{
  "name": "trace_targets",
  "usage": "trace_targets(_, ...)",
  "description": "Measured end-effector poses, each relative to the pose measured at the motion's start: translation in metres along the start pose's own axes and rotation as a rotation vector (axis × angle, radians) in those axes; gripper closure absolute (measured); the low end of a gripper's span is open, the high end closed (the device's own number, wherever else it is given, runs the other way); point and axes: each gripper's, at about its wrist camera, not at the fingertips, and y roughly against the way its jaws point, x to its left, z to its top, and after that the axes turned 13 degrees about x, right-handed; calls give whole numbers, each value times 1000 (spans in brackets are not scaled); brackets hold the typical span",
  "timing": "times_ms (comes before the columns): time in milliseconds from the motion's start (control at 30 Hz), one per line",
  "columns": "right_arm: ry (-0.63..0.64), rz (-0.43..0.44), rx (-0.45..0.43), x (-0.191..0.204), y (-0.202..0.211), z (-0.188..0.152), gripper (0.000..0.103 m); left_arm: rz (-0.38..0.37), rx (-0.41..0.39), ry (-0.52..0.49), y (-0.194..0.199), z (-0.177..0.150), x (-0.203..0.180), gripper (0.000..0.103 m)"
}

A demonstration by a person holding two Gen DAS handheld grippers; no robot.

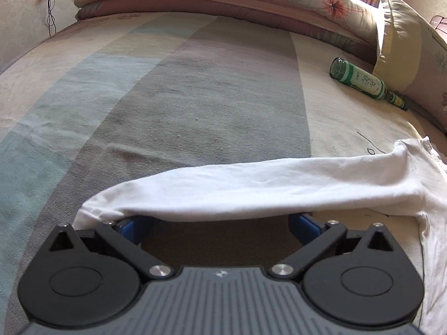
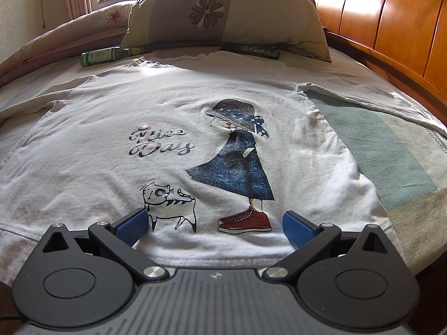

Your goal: Fold clothes

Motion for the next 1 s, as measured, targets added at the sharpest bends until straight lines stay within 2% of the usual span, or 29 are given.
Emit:
trace_targets(433, 2, 1, -3, 0, 0, 0, 0, 146, -93, 211, 36, 13, 57, 1)
trace_targets(567, 1, -1, -2, 0, 0, 0, 0, 68, -110, 215, 44, 16, 53, 1)
trace_targets(667, -3, -4, 2, 0, 1, 0, 0, -13, -104, 170, 44, 20, 34, 1)
trace_targets(867, -8, -14, 21, 2, 0, 3, 0, -112, -81, -5, 38, 25, -30, 1)
trace_targets(1000, -3, -20, 69, 4, 1, 11, 0, -161, -75, -113, 34, 31, -74, 1)
